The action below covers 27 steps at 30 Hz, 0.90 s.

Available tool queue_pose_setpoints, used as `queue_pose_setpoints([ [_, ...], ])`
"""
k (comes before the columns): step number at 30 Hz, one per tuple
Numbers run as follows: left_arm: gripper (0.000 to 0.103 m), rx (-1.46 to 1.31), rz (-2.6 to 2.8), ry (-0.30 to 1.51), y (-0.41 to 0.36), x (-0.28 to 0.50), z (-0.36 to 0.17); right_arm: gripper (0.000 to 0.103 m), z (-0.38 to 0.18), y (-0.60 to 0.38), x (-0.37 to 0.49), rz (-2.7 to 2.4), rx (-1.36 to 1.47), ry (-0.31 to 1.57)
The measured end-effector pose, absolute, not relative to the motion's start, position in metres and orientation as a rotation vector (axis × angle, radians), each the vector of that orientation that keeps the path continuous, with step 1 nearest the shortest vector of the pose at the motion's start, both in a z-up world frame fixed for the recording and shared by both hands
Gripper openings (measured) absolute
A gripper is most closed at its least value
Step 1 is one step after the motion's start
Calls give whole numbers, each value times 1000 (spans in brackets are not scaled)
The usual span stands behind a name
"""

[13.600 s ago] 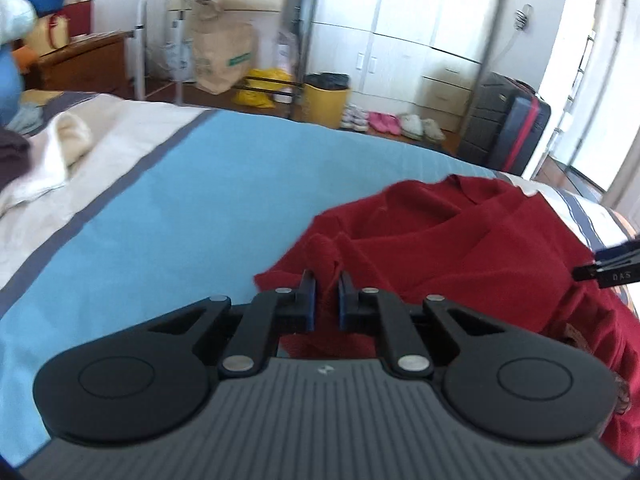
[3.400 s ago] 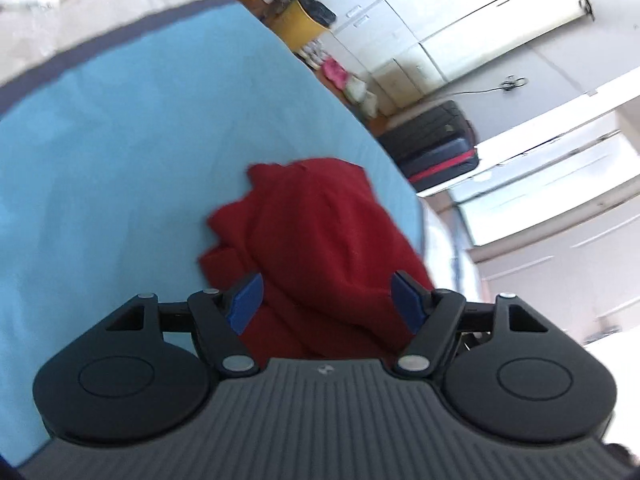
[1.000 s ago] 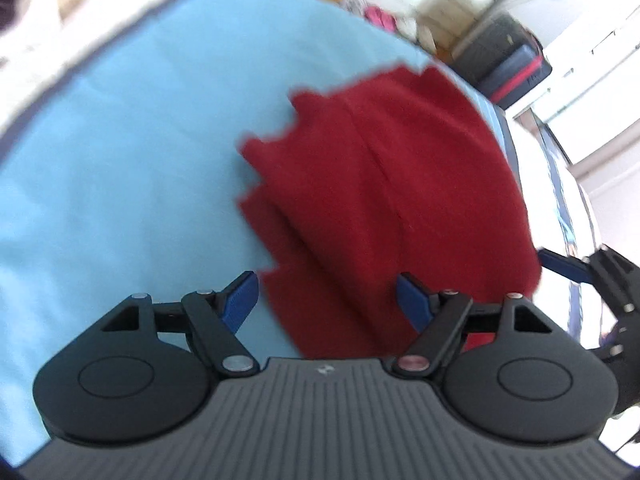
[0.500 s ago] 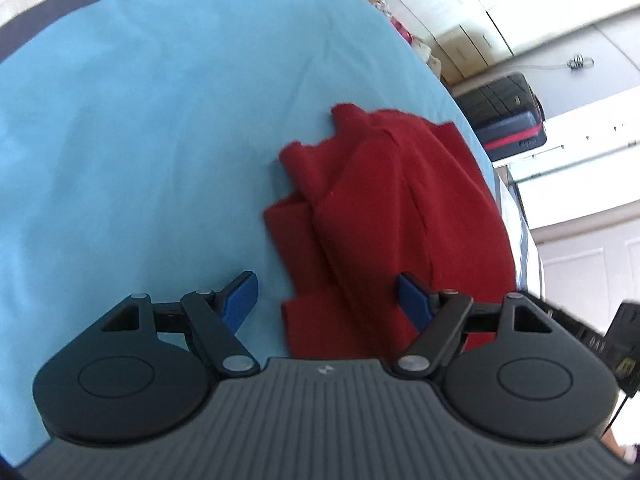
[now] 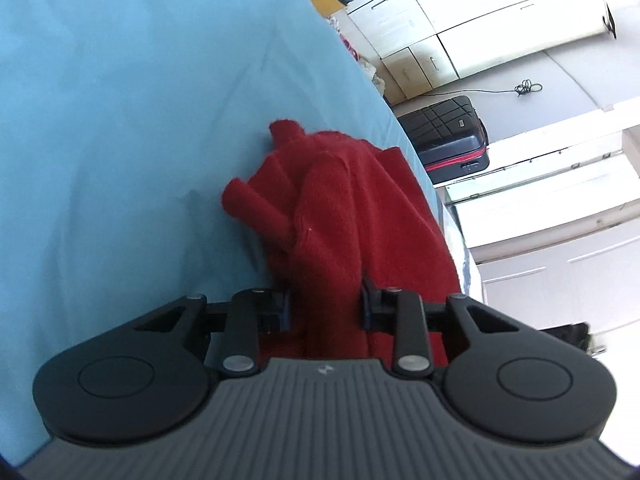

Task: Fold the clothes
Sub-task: 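Grasp the folded red sweater with both grippers and lift it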

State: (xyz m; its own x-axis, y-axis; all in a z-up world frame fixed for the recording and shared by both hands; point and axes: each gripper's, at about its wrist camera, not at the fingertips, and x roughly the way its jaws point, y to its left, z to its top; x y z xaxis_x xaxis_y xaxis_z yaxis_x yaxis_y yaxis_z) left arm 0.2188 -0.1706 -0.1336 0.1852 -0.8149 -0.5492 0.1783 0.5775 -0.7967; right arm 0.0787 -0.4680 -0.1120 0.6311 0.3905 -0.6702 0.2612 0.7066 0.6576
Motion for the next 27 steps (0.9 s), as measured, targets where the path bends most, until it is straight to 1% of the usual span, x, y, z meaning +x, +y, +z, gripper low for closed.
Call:
queue_pose_setpoints([
  [2,33,-673,-758,1189,-172,219,-137,93,-110,-456,86,80,792,901],
  [3,41,-687,-746,1196,-173,220,-140,89,-110,-450,89,78,781,896],
  [4,42,-701,-733,1203,-173,221,-144,83,-107,-444,91,72,732,899],
  [5,41,-715,-721,1210,-173,221,-147,72,-102,-439,92,69,670,899],
  [6,35,-724,-714,1217,-174,222,-149,66,-98,-434,92,74,617,891],
  [7,26,-715,-738,1222,-175,222,-147,62,-92,-430,90,77,566,878],
  [8,24,-706,-747,1221,-177,221,-144,57,-84,-425,86,81,523,865],
  [9,23,-678,-758,1201,-179,218,-136,55,-76,-420,82,85,481,851],
  [13,23,-589,-816,1087,-184,199,-95,53,-43,-400,65,99,313,794],
  [15,23,-507,-822,1047,-188,190,-80,53,-35,-404,62,99,322,788],
  [18,22,-473,-822,1065,-195,188,-82,53,-34,-413,63,93,319,790],
  [22,23,-448,-774,1120,-209,195,-99,55,-51,-416,73,32,309,838],
  [25,25,-446,-768,1137,-212,201,-106,61,-65,-420,76,6,335,856],
  [27,29,-458,-769,1147,-208,202,-109,67,-68,-424,75,-4,357,856],
])
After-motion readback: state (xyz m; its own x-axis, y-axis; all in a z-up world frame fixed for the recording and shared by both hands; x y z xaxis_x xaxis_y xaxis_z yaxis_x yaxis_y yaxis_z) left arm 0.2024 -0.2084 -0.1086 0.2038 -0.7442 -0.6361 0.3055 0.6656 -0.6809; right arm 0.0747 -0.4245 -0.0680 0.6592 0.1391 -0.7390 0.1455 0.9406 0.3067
